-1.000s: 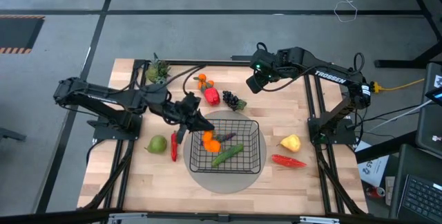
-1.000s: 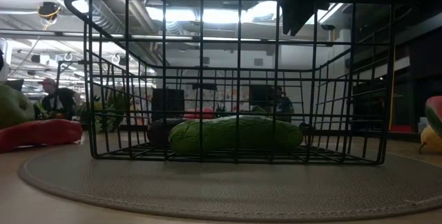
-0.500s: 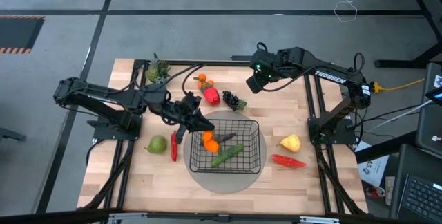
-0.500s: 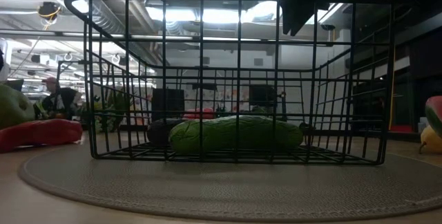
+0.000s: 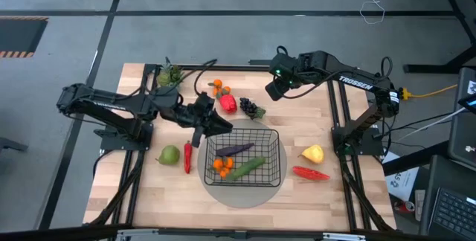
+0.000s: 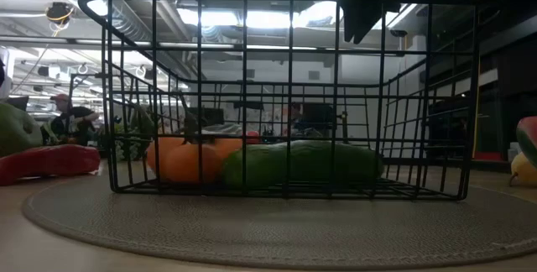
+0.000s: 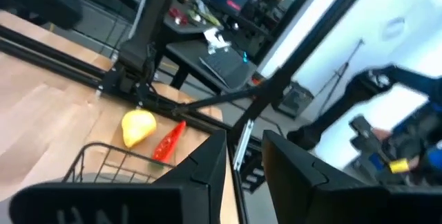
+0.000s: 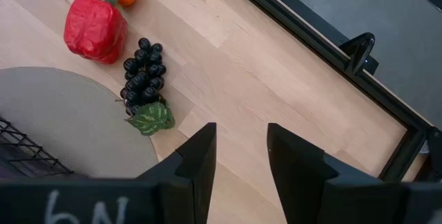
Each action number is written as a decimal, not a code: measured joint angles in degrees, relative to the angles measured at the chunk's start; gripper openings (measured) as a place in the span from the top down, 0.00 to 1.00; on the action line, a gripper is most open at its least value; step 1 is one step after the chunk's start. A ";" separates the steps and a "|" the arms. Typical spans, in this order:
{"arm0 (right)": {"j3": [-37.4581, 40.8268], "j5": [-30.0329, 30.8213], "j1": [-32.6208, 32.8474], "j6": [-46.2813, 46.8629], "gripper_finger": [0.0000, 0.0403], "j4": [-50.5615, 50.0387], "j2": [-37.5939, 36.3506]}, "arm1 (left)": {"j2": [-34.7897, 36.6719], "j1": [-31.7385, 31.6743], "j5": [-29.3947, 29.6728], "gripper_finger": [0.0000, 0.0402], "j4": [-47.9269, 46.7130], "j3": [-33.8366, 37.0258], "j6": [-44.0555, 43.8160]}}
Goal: Build produce basket
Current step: Put the green watermelon slice into the black wire basket
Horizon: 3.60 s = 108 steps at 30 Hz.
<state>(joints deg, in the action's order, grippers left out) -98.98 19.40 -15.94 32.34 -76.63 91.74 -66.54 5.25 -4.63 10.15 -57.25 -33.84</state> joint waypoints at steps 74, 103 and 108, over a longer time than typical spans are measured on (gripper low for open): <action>0.00 -40.06 52.53 33.44 0.67 -13.30 7.39 | -0.42 2.07 1.78 0.78 -4.11 0.08 -3.55; 0.00 -17.11 73.44 52.45 0.67 -13.34 5.60 | 0.20 5.68 5.44 0.78 -4.87 0.06 -7.75; 0.00 -9.97 71.26 48.47 0.66 -13.36 7.97 | 0.20 6.81 7.35 0.78 -4.92 0.06 -7.79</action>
<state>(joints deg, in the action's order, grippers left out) -98.98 9.42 55.32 80.81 -90.00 99.71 -66.35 12.07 2.72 5.23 -57.19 -41.63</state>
